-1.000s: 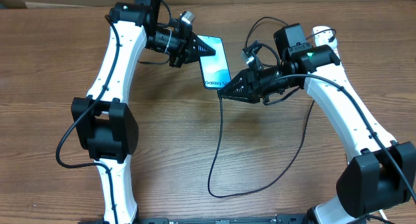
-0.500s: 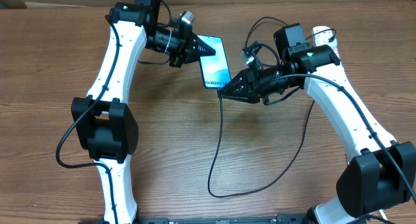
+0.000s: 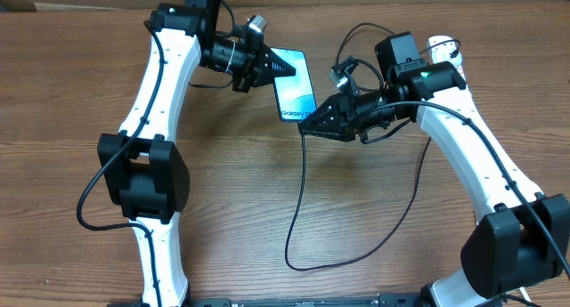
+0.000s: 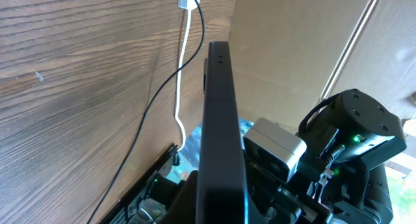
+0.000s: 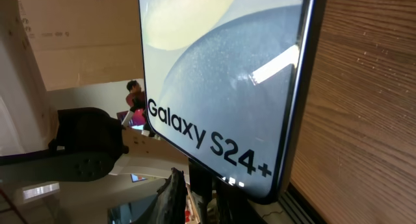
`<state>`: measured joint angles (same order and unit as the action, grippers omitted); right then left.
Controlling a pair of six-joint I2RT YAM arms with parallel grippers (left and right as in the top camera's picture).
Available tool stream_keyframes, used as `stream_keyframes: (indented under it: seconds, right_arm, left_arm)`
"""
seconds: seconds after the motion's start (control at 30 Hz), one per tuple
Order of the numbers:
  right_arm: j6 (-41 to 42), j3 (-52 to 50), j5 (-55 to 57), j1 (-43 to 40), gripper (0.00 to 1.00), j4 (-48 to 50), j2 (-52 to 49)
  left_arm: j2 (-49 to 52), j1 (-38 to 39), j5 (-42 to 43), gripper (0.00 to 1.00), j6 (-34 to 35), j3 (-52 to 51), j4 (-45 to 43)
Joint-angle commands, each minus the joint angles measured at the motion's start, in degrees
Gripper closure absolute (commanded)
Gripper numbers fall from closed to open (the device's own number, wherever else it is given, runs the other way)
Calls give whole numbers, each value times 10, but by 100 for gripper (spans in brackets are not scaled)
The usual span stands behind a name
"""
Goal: Plug charger to phone and switch on socket
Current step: 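Hold the plug against the phone port while the left gripper holds the phone, then open the right gripper, release the USB-C plug, and withdraw right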
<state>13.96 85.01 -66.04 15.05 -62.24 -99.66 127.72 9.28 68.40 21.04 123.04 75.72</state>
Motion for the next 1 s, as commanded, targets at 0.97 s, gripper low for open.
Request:
stream_keyframes:
  seconds: [0.97]
  right_arm:
    - [2,6,-22,1,92,4,9]
  left_arm:
    - [-15,5,62,96,12,9,-1]
